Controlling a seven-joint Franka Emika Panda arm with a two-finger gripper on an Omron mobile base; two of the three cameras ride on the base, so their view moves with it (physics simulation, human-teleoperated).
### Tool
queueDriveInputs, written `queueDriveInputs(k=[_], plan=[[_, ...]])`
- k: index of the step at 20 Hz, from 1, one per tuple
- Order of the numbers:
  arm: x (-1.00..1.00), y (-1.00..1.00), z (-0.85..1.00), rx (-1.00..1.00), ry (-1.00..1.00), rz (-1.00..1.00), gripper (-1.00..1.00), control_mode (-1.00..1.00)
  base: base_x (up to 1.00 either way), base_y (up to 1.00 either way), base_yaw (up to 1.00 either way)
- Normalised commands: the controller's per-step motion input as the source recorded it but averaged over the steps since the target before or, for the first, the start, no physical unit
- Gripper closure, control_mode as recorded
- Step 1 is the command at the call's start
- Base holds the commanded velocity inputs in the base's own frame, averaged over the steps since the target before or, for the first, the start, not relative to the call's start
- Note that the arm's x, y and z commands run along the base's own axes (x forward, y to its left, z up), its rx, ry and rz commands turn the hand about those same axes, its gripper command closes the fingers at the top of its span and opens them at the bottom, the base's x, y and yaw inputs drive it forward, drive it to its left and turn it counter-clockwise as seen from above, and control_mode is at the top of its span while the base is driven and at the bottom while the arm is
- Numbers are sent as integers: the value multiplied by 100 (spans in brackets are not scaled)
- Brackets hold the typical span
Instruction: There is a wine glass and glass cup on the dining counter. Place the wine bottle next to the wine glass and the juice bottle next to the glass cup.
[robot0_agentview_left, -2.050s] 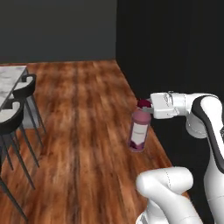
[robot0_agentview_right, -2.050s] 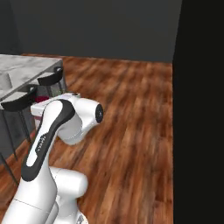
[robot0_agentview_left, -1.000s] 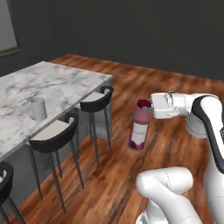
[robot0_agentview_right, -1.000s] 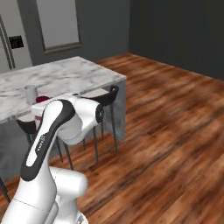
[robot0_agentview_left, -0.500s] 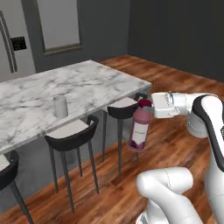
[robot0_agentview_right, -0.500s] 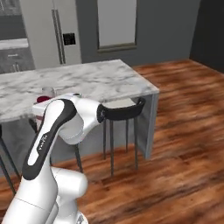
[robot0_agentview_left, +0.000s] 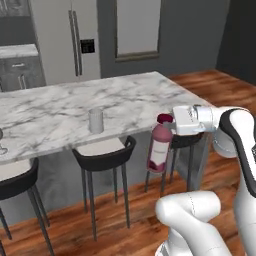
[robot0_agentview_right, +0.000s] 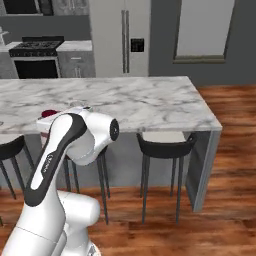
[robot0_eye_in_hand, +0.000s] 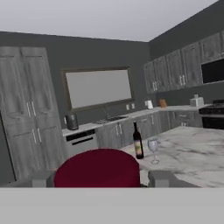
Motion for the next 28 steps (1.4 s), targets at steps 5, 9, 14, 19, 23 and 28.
queueDriveInputs(k=[5, 9, 14, 19, 23, 28], plan=[[0, 0, 0, 0, 0, 0, 100, 100, 52, -53, 52], [0, 0, 0, 0, 0, 0, 100, 100, 65, -51, 49], [0, 0, 0, 0, 0, 0, 100, 100, 70, -50, 43], [0, 0, 0, 0, 0, 0, 100, 100, 27, -45, 33], [0, 0, 0, 0, 0, 0, 100, 100, 20, -38, 17], [0, 0, 0, 0, 0, 0, 100, 100, 23, -38, 2]])
